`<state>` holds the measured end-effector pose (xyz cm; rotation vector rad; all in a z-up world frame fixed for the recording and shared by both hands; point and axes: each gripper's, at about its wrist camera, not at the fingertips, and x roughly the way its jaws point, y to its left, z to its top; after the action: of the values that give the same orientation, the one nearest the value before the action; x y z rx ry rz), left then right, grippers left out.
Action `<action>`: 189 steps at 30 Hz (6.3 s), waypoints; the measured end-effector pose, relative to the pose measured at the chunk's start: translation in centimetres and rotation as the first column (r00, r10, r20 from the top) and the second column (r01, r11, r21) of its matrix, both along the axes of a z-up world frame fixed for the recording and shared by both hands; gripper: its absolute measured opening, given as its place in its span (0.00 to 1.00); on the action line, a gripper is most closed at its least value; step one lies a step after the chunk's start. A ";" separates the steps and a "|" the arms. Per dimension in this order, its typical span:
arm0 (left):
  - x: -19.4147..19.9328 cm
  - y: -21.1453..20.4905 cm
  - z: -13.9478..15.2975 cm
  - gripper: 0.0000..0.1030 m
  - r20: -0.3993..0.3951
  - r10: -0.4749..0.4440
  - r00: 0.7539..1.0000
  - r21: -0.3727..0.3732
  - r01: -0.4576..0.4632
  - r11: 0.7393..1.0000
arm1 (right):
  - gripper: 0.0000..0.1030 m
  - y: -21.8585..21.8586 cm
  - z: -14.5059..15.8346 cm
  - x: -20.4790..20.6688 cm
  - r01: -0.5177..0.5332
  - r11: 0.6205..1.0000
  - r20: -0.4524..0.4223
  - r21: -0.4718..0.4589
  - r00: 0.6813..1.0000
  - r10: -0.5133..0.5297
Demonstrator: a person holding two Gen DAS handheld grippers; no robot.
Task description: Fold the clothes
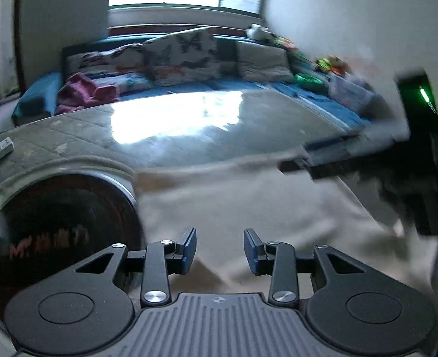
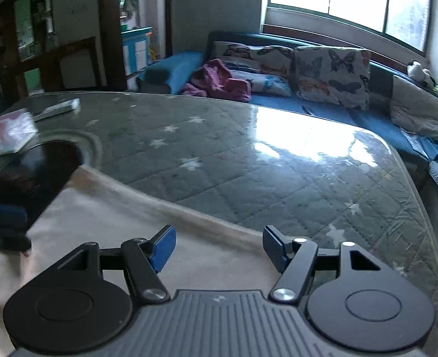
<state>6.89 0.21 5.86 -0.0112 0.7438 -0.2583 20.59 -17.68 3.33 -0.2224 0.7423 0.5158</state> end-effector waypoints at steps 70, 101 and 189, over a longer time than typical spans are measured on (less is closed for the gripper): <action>-15.6 17.1 -1.3 0.03 0.080 0.659 0.748 -0.173 -0.641 0.748 | 0.65 0.9 2.4 -20.9 -0.302 0.953 -0.040 -0.030 0.953 0.300; -13.5 0.6 1.3 0.07 0.135 -0.018 0.991 -0.092 0.031 0.995 | 0.35 -0.8 3.4 -22.2 -0.235 0.971 -0.098 0.040 0.966 0.238; -11.2 -5.8 -4.3 0.10 0.051 -0.319 0.946 0.022 0.318 0.948 | 0.24 -4.9 0.2 -23.0 -0.119 0.993 -0.107 0.004 0.987 0.119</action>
<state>-4.33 -5.62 1.51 0.1298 0.6917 -0.5607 -2.40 -22.57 3.55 -0.2438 0.8372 0.6439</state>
